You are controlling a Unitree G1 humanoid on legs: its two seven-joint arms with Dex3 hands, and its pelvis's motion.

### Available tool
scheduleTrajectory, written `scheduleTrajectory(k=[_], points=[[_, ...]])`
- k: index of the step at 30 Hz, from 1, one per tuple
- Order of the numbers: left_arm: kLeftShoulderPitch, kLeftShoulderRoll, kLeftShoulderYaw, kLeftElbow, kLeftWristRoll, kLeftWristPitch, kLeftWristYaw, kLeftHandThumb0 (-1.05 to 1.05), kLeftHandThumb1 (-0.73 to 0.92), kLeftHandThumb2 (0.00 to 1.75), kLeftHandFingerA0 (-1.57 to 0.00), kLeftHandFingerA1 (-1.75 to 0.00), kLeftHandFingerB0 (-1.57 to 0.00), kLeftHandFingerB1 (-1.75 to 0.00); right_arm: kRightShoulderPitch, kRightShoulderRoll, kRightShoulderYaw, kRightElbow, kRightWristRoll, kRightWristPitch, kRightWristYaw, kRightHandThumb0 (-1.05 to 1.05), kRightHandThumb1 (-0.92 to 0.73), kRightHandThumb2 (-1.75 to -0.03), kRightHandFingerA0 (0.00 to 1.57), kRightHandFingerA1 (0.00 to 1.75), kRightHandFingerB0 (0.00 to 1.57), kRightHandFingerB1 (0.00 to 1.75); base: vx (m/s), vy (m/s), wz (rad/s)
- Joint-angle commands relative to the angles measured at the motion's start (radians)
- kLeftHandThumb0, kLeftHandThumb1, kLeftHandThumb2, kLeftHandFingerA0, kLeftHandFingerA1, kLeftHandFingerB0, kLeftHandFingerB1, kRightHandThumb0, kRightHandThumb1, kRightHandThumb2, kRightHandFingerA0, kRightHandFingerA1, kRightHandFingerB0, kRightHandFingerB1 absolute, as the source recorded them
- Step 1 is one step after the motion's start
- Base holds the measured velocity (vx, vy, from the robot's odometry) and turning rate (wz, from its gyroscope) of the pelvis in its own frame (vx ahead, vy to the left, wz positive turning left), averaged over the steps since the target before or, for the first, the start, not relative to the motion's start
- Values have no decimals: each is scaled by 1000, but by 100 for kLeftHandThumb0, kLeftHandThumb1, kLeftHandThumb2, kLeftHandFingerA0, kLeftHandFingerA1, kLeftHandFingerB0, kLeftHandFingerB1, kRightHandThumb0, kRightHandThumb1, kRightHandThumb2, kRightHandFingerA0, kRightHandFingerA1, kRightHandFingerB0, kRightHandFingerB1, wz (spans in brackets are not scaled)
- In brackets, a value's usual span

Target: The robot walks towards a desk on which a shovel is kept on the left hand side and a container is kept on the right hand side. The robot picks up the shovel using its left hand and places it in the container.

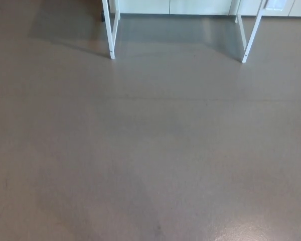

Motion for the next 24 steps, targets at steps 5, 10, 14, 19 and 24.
scheduleTrajectory(k=[5, 10, 14, 19, 24], points=[[60, -2, -3, -5, -38, -104, -51, -7, 40, 85, -26, -54, -11, -47, 45, -18, -10, -4, 35, -53, 40, -26, -58, -57, 44, 43, 29, 35, 0, 0, 0], [130, -49, -8, -170, -62, -75, -48, -4, 41, 86, -24, -53, -12, -47, 74, -10, 5, 2, 30, -64, 48, -20, -43, -88, 34, 58, 16, 49, 0, 0, 0], [159, -93, -1, -289, -89, -27, -40, -5, 58, 57, -30, -35, -24, -30, 74, -6, 2, 21, 39, -88, 51, -20, -41, -87, 36, 59, 15, 49, 0, 0, 0], [196, -90, -28, -221, -57, -78, -70, -7, 58, 57, -27, -33, -22, -29, 110, 4, 7, -16, 47, -82, 55, -23, -58, -57, 45, 43, 28, 36, 0, 0, 0], [182, -58, -80, -179, -21, -111, -62, -12, 57, 57, -25, -33, -22, -29, 92, -1, 8, -39, 54, -73, 53, -21, -40, -86, 37, 60, 17, 50, 0, 0, 0]])
